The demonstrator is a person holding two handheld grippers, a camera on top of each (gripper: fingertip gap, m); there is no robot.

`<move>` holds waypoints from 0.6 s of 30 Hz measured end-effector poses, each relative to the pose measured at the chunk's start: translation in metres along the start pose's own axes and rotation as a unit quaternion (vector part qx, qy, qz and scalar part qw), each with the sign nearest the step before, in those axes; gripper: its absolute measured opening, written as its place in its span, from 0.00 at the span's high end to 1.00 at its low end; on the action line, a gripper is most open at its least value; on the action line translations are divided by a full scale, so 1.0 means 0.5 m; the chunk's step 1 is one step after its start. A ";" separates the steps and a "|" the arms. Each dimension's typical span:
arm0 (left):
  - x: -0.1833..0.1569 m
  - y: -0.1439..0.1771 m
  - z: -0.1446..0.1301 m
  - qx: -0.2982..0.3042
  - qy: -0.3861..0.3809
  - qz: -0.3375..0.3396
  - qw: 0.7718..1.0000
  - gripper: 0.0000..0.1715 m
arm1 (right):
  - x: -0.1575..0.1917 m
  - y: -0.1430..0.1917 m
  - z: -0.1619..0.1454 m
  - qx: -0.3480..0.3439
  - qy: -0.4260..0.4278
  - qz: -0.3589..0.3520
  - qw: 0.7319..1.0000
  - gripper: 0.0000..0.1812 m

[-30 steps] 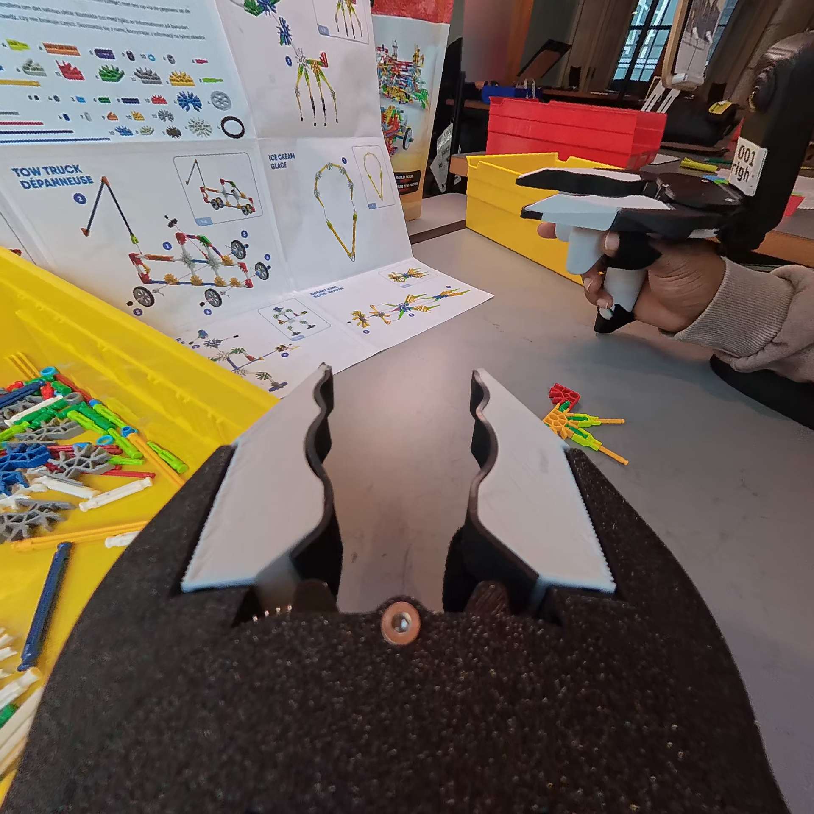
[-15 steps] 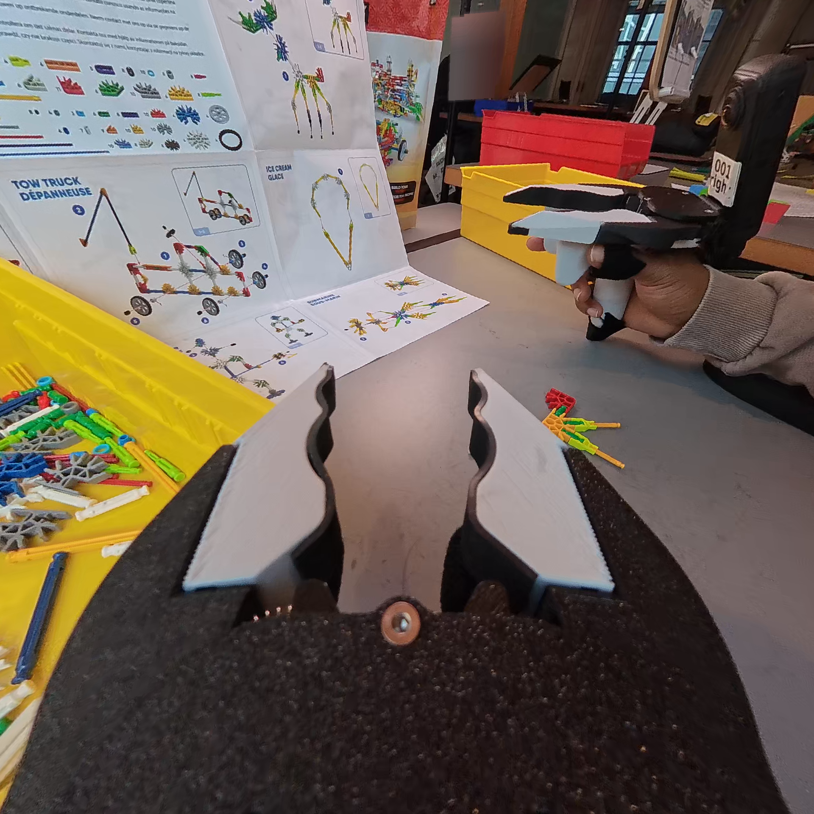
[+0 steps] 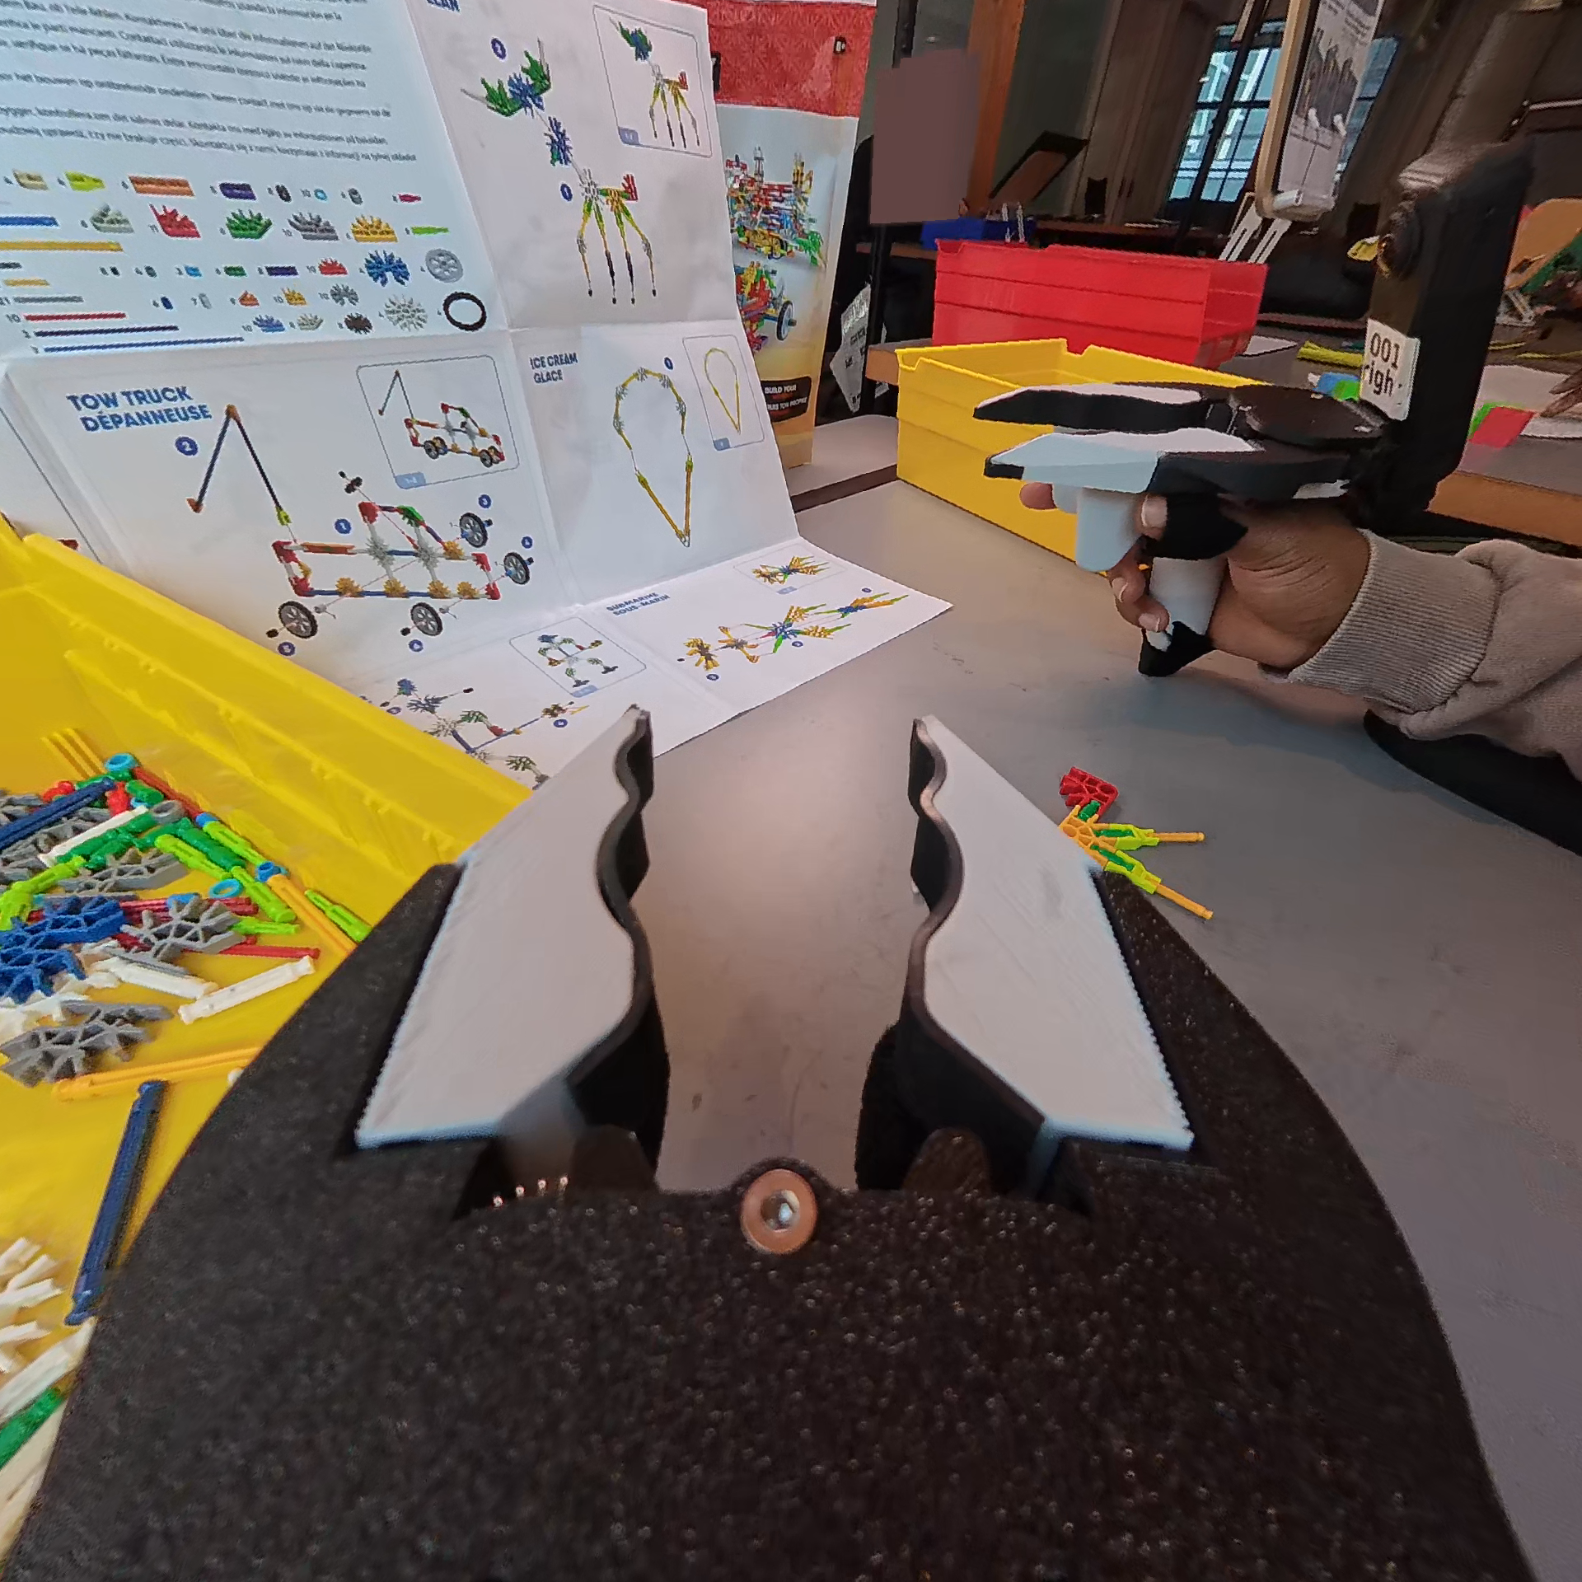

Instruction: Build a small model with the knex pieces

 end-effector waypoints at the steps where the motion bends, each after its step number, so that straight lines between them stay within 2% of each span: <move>1: -0.001 0.001 0.003 -0.003 -0.001 -0.001 1.000 0.65 | -0.003 0.000 0.000 -0.001 -0.004 -0.003 1.000 0.63; 9: -0.004 -0.011 -0.013 0.008 -0.006 -0.001 1.000 0.66 | -0.029 0.001 0.007 -0.020 -0.017 -0.036 0.999 0.63; 18: -0.004 -0.017 -0.015 0.007 -0.015 -0.001 1.000 0.68 | -0.010 -0.005 0.009 -0.021 0.007 -0.016 1.000 0.63</move>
Point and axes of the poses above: each gripper's, where its closed fingertips meet, y back along the fingers, z out of its top, x = y × z across the jaws, the point moved 3 cm from there along y, back along the fingers, and after that the axes turned 5 degrees about -z, right-handed, at the moved point
